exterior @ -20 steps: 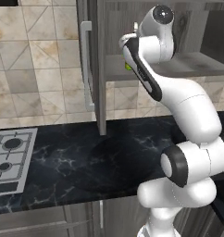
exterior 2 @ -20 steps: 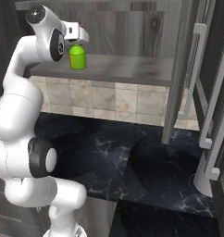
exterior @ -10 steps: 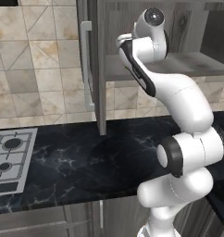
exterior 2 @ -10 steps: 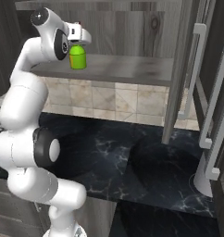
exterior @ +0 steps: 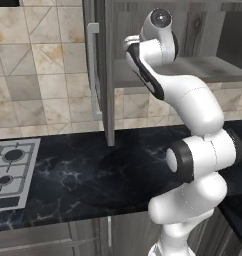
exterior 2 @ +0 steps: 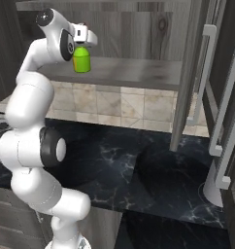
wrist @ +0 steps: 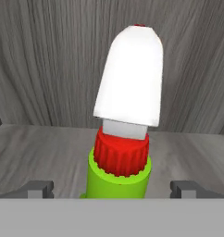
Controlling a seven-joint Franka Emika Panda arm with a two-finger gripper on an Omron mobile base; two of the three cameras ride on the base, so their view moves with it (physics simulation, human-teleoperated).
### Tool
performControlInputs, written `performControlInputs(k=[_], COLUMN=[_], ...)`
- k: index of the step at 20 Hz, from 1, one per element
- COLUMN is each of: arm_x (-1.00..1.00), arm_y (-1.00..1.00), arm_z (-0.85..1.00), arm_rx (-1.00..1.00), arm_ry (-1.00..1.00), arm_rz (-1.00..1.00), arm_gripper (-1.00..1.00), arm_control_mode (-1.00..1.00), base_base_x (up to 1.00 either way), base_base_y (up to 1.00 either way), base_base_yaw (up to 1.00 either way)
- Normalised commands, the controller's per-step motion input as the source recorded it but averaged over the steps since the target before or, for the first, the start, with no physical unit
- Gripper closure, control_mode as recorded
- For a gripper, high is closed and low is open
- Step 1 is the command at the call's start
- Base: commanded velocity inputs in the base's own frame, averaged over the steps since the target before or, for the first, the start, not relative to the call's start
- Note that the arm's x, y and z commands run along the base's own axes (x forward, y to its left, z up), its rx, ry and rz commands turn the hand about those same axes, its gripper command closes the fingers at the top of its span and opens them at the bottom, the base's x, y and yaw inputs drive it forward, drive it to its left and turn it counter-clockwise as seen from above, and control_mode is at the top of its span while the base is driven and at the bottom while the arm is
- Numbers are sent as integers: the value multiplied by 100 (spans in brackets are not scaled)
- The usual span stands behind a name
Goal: Move the cutting board and knife to the sink. Then move spray from the cabinet to the counter.
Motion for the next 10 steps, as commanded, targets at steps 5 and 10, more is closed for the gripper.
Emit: performControlInputs(k=[5, 10], arm_x=[13, 1], arm_y=[0, 0], arm_z=[-3, -1], arm_rx=[1, 2], arm_ry=[0, 0], arm_rz=[-2, -1], arm_gripper=[100, 100], arm_control_mode=[-100, -100], base_base_x=[0, 0], base_base_y=[0, 0], base_base_yaw=[0, 0])
